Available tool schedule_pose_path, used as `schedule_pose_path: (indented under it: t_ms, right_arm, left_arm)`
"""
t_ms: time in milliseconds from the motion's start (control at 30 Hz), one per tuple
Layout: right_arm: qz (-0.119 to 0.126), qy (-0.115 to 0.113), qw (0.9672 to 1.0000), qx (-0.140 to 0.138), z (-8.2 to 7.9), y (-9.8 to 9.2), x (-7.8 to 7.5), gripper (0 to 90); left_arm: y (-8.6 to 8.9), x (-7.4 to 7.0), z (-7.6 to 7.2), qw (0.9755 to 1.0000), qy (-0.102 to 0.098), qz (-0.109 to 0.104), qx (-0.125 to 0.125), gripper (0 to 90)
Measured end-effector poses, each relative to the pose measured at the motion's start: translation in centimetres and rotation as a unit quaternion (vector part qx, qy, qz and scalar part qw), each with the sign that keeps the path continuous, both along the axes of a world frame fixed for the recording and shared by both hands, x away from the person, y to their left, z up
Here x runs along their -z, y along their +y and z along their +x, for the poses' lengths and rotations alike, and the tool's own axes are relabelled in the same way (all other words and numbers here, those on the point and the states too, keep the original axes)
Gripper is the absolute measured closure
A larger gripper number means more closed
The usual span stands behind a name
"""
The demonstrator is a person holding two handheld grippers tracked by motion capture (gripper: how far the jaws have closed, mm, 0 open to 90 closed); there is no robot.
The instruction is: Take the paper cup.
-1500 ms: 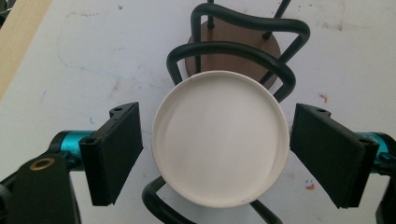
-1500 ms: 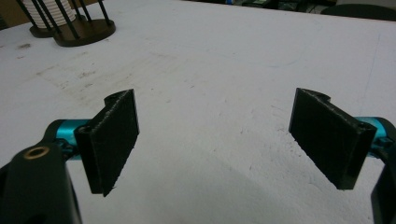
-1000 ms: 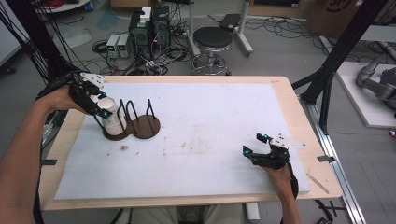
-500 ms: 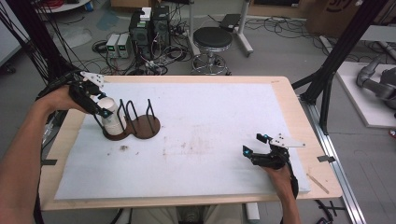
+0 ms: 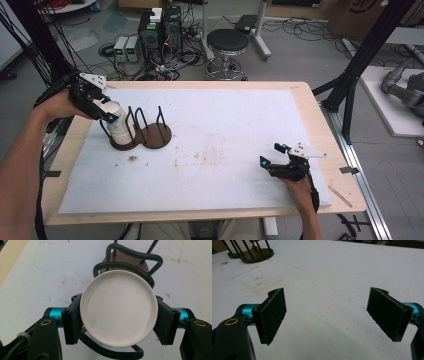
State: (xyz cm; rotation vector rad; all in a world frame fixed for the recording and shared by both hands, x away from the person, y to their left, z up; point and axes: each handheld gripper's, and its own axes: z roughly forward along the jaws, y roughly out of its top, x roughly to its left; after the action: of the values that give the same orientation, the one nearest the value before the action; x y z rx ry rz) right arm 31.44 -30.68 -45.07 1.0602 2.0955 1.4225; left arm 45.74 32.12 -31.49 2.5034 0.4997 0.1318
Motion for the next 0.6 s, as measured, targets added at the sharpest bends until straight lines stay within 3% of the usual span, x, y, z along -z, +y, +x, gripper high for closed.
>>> schedule_pose_path:
  t_ms: [100, 600]
  right_arm:
    - [0.0, 0.0, 1.0, 0.0, 0.0, 0.0, 0.0, 16.2]
    - [0.002, 0.003, 1.0, -0.002, 0.0, 0.0, 0.0, 16.2]
  left_arm:
    - [-0.1, -0.4, 0.0, 1.0, 0.001, 0.008, -0.001, 34.1]
    - [-0.5, -4.3, -0.6, 0.9997, -0.02, 0.004, -0.013, 35.2]
